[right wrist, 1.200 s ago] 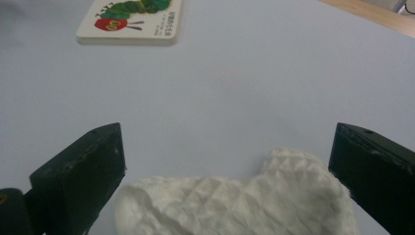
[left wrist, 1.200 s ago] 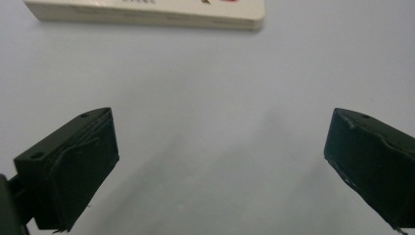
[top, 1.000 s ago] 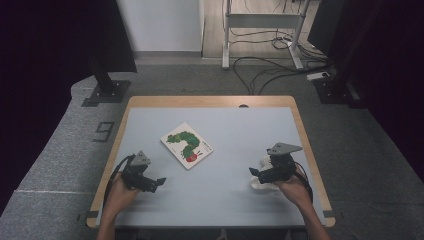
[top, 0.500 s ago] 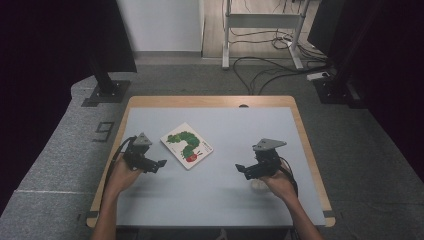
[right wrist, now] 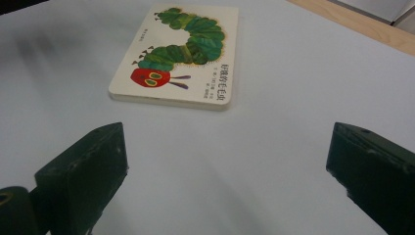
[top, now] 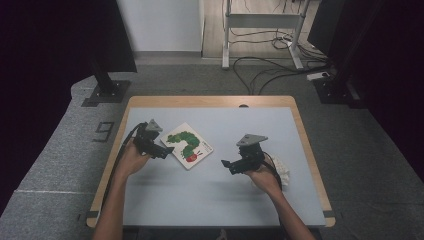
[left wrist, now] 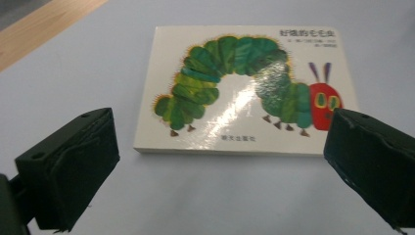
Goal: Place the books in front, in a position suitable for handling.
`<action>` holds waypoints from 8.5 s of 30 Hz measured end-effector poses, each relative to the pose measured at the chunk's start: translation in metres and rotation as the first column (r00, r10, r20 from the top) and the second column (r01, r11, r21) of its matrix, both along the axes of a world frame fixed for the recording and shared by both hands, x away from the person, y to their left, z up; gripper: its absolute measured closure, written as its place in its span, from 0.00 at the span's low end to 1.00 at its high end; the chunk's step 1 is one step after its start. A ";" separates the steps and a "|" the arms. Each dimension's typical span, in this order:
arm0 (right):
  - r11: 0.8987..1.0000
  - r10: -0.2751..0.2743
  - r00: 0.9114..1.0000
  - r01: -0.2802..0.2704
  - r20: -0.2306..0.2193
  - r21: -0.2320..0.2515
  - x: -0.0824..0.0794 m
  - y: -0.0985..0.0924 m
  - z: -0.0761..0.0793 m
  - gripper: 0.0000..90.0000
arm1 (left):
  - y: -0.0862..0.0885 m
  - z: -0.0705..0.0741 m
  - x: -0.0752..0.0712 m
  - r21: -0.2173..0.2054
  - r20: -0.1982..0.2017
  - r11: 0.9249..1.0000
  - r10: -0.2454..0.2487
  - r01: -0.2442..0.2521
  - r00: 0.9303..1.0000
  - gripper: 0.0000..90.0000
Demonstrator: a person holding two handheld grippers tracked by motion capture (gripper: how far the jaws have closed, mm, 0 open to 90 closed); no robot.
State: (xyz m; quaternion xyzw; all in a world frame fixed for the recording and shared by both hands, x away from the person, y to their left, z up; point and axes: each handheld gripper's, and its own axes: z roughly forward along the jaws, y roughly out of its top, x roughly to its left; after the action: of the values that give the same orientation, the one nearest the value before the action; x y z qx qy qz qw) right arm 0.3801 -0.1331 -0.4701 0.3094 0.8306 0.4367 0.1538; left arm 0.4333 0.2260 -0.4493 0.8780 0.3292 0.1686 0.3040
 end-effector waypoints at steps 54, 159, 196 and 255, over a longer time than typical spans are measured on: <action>0.999 0.046 0.996 -0.046 -0.075 0.001 0.022 0.041 -0.042 0.04 | 0.002 -0.061 0.043 -0.066 -0.207 0.995 -0.085 0.073 0.975 0.00; 0.998 -0.057 0.982 0.052 -0.179 -0.028 0.038 0.029 -0.060 0.00 | -0.020 -0.077 -0.052 -0.047 -0.041 0.987 -0.158 0.156 0.987 0.00; 0.993 0.115 0.976 -0.119 -0.182 -0.010 0.011 0.053 -0.061 0.00 | -0.030 -0.079 -0.131 -0.075 -0.067 0.977 -0.206 0.201 0.976 0.00; 0.994 -0.065 0.998 0.064 -0.006 -0.084 -0.033 -0.078 0.011 0.01 | 0.017 -0.079 -0.143 -0.085 -0.066 0.996 0.029 -0.035 0.997 0.00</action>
State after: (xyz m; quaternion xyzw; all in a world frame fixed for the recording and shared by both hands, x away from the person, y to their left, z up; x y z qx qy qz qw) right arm 0.3469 -0.2107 -0.4594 0.3313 0.8384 0.3950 0.1769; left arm 0.2901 0.2432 -0.5284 0.8636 0.3598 0.1306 0.3281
